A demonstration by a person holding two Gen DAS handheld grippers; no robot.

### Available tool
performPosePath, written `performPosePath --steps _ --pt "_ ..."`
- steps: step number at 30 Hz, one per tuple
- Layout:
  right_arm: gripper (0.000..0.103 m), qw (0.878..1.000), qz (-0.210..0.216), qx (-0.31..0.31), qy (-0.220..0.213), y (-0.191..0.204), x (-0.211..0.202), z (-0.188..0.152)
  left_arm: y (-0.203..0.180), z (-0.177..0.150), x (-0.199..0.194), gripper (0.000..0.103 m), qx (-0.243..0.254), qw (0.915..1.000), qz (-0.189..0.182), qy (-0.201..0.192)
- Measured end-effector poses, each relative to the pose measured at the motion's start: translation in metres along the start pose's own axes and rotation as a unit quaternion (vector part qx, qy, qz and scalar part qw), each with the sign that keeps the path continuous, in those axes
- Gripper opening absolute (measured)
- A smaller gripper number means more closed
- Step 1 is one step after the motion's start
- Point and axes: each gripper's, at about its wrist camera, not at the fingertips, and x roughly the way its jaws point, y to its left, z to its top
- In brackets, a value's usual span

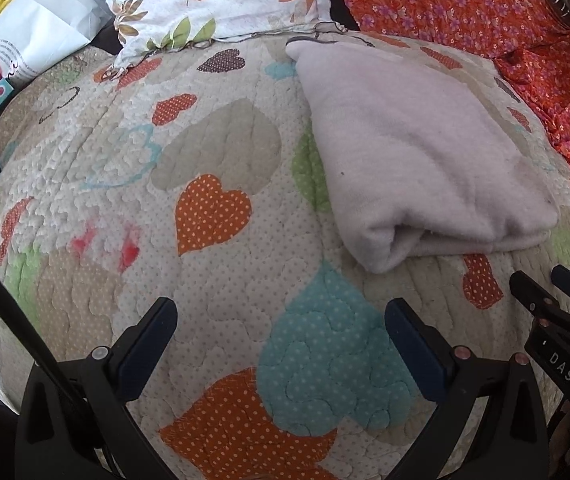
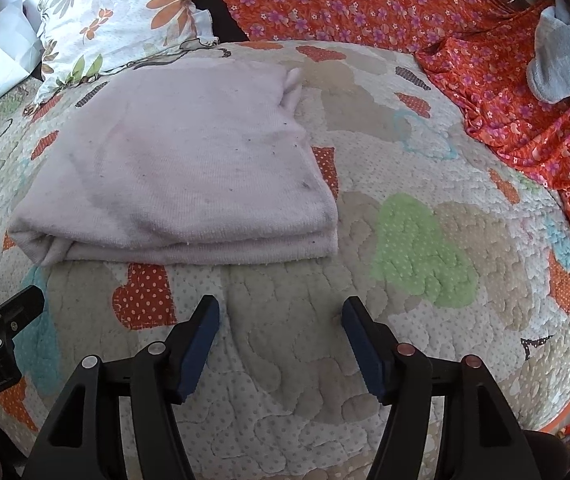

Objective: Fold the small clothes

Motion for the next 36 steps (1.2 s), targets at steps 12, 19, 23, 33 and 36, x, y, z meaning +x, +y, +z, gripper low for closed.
performPosePath --steps 12,19,23,33,36 --pt "0.071 1.0 0.001 0.0 0.001 0.0 0.002 0.001 0.006 -0.001 0.014 0.103 -0.019 0.9995 -0.009 0.024" --pt "0.072 1.0 0.0 -0.001 0.001 -0.001 0.003 0.002 0.007 -0.002 0.015 0.103 -0.021 0.9994 -0.011 0.025" --pt "0.073 1.0 0.0 -0.001 0.001 -0.001 0.003 0.002 0.008 -0.002 0.016 0.103 -0.024 0.9993 -0.014 0.026" --pt "0.073 1.0 0.0 0.0 -0.005 -0.004 0.002 0.002 0.006 0.0 0.009 0.103 -0.011 0.9999 0.008 0.001" --pt "0.073 1.0 -0.002 -0.002 -0.01 -0.003 -0.001 0.001 0.007 0.003 -0.005 0.103 -0.005 0.9986 0.03 -0.043"
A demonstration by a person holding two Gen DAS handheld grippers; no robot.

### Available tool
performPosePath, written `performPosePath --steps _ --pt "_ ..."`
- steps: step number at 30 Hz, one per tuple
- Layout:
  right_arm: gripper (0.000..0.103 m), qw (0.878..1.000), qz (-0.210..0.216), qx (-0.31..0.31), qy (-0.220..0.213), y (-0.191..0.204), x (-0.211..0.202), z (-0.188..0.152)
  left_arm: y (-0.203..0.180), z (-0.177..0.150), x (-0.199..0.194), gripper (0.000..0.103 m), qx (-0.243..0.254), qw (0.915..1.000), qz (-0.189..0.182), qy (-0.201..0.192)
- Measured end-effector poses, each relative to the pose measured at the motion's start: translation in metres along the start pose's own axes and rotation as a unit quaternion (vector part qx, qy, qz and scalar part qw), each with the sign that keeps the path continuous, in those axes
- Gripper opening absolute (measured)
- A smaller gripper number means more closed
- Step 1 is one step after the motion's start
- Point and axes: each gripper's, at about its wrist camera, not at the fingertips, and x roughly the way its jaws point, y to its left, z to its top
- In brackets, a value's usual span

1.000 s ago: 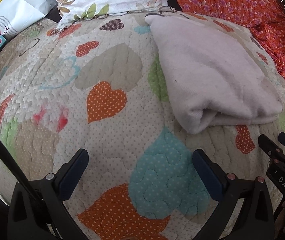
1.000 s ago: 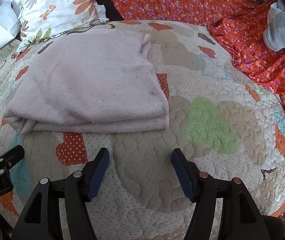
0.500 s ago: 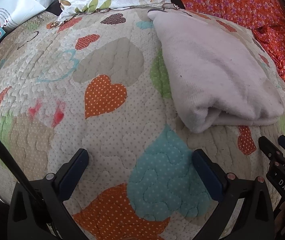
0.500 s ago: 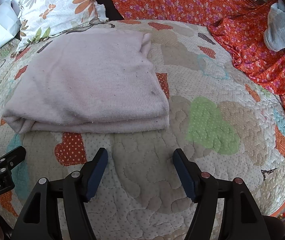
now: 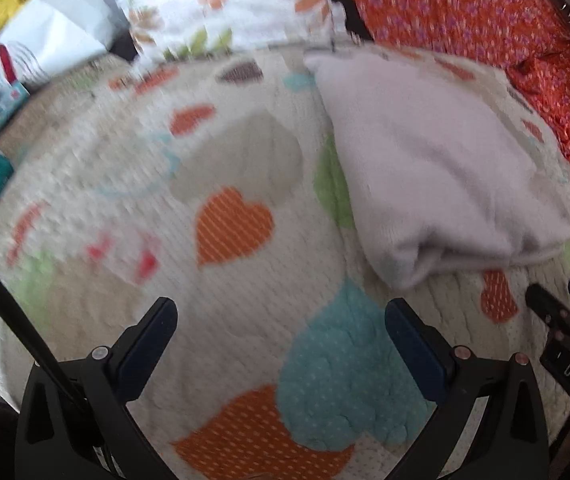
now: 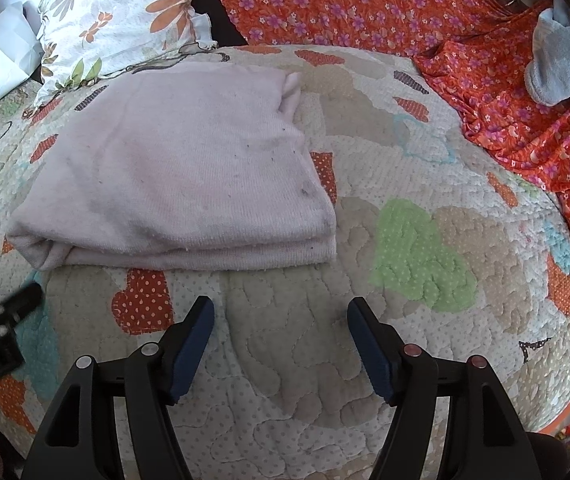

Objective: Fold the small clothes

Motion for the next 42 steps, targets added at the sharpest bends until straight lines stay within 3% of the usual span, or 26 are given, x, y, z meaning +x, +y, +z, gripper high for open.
performPosePath --steps 16,29,42 --pt "0.073 0.999 -0.014 -0.018 -0.027 0.008 -0.021 -0.004 0.012 -0.002 -0.052 0.103 -0.012 0.9949 0.023 -0.097" --pt "0.073 0.999 -0.02 -0.019 -0.032 0.008 -0.031 -0.014 -0.002 -0.028 -0.043 0.103 0.024 0.9977 0.024 -0.06" --pt "0.073 0.999 -0.019 -0.026 -0.027 0.011 -0.026 -0.014 0.002 -0.03 -0.023 0.103 0.011 0.9998 0.008 -0.015"
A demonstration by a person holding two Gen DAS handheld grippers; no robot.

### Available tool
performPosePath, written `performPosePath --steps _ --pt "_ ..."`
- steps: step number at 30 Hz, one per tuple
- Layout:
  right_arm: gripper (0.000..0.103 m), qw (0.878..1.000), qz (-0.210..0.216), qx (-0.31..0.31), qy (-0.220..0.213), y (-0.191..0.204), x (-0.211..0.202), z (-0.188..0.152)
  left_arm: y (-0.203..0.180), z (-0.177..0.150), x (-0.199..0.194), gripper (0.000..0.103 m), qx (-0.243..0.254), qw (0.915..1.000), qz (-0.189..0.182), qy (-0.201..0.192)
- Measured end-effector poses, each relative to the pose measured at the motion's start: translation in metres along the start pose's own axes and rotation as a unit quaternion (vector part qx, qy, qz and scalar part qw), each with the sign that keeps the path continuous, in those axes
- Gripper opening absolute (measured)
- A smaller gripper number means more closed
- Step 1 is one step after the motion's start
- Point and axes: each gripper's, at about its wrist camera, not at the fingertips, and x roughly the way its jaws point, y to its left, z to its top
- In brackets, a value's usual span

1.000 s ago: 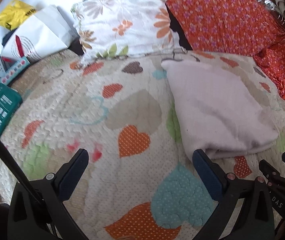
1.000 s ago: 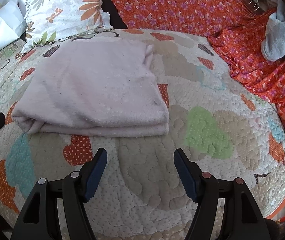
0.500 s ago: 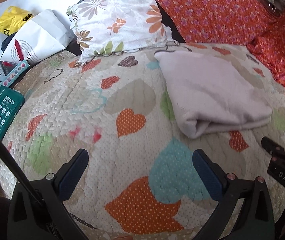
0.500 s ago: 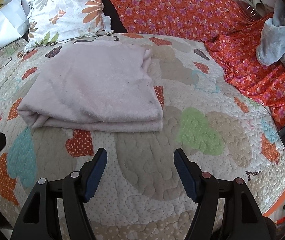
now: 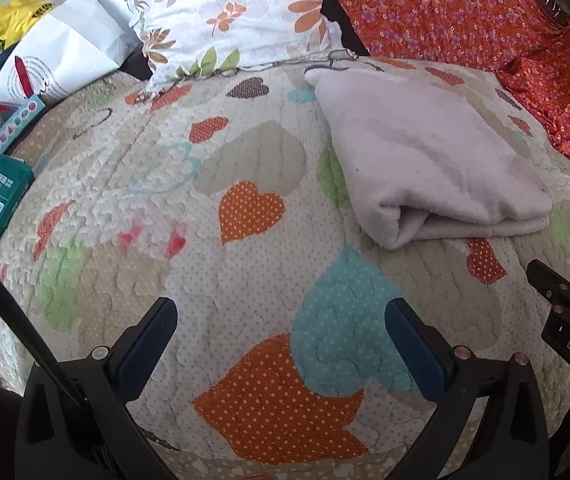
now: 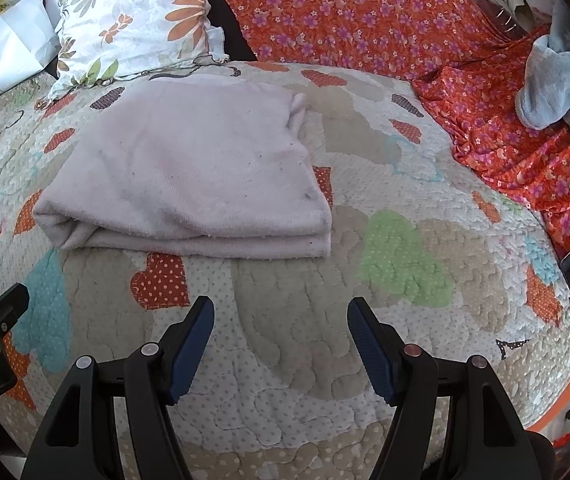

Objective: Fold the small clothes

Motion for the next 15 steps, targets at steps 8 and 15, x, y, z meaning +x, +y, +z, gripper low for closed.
performPosePath --steps 8,15 --pt "0.073 1.0 0.003 0.006 -0.016 -0.0024 -0.0056 0.0018 0.0036 -0.0011 0.0063 0.103 -0.013 0.9998 -0.008 0.016" --pt "0.073 1.0 0.001 0.0 -0.025 0.0003 -0.0082 0.002 0.0064 -0.0001 0.0074 0.103 -0.02 0.9996 -0.008 0.018"
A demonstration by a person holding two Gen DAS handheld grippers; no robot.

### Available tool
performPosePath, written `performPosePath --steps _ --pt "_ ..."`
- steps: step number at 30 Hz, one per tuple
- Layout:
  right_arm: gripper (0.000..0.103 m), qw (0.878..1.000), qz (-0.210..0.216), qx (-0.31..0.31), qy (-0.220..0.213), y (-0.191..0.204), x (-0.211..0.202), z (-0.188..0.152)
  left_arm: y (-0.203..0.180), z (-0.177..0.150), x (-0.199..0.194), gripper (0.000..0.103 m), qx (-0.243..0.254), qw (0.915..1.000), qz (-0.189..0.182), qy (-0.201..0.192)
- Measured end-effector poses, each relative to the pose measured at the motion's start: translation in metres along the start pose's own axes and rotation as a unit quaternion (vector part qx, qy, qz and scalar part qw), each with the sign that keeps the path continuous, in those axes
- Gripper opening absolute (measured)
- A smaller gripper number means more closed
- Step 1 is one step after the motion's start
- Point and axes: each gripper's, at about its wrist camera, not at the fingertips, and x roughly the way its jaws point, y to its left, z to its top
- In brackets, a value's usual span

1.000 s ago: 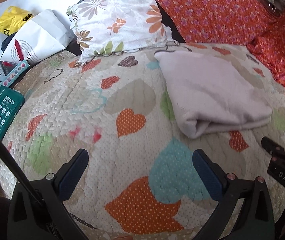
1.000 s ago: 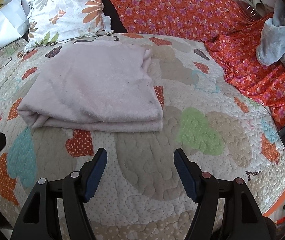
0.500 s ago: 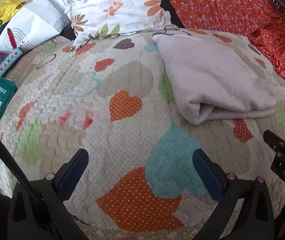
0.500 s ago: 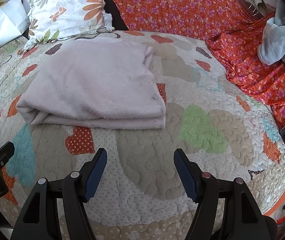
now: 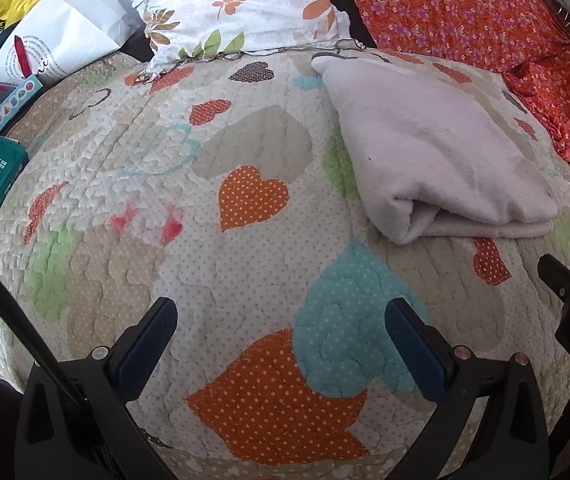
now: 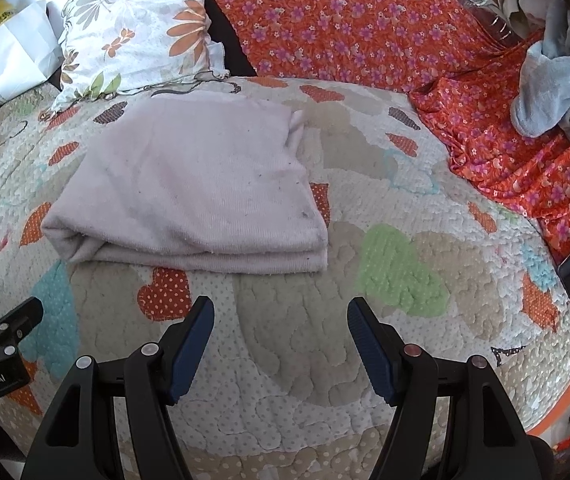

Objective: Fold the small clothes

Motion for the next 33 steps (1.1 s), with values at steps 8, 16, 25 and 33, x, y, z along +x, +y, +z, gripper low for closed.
performPosePath --steps 8,16,25,33 --pt "0.073 1.0 0.0 -0.009 -0.016 0.003 -0.006 0.0 0.004 0.003 -0.006 0.103 -0.005 0.9998 -0.005 -0.019" --pt "0.073 1.0 -0.006 -0.012 -0.016 0.004 -0.005 -0.001 0.004 0.003 -0.008 0.103 -0.008 0.9997 -0.009 -0.021" --pt "0.073 0.999 -0.01 -0.02 -0.024 0.008 -0.008 -0.002 0.013 0.004 -0.007 0.103 -0.025 0.9995 -0.015 -0.016" --pt "0.073 0.999 -0.008 -0.026 -0.025 0.01 -0.007 -0.002 0.017 0.002 -0.003 0.103 -0.032 0.9994 -0.014 -0.005"
